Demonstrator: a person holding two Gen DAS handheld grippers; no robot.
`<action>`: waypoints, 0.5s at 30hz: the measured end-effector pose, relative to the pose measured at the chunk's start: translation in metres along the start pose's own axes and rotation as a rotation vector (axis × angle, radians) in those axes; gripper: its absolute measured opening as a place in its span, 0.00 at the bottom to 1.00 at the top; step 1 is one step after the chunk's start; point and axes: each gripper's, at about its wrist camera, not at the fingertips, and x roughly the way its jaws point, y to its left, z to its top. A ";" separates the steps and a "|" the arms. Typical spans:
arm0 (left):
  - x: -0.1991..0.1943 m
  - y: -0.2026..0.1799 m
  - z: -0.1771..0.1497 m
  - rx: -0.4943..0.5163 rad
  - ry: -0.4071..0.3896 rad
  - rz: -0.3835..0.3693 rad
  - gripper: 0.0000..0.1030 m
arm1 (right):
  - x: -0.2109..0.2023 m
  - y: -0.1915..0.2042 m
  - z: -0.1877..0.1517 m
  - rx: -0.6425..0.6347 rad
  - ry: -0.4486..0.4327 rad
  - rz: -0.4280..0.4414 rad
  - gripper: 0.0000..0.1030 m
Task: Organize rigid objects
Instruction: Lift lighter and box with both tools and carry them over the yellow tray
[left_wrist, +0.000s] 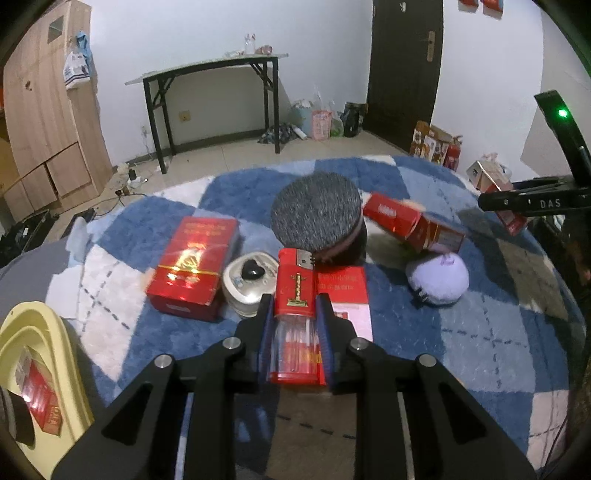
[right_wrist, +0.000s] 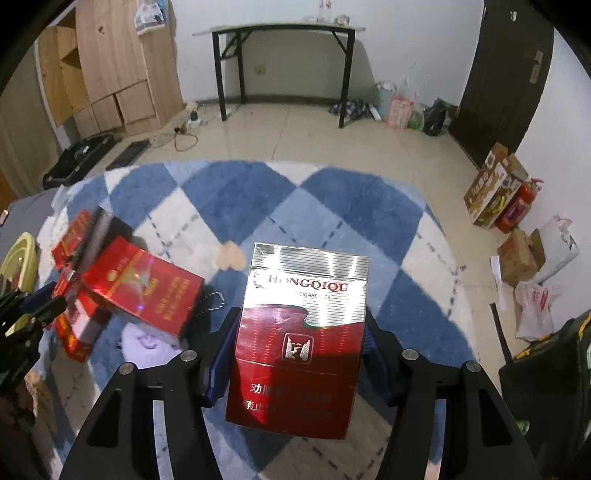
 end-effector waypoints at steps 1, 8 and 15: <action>-0.002 0.001 0.001 -0.004 -0.003 -0.005 0.24 | -0.005 0.001 0.000 0.004 -0.017 0.004 0.58; -0.006 0.000 0.002 -0.002 -0.011 -0.010 0.24 | -0.024 0.013 -0.001 -0.021 -0.078 0.029 0.57; -0.009 0.005 0.003 -0.015 -0.017 0.001 0.24 | -0.020 0.013 -0.002 -0.001 -0.083 0.068 0.57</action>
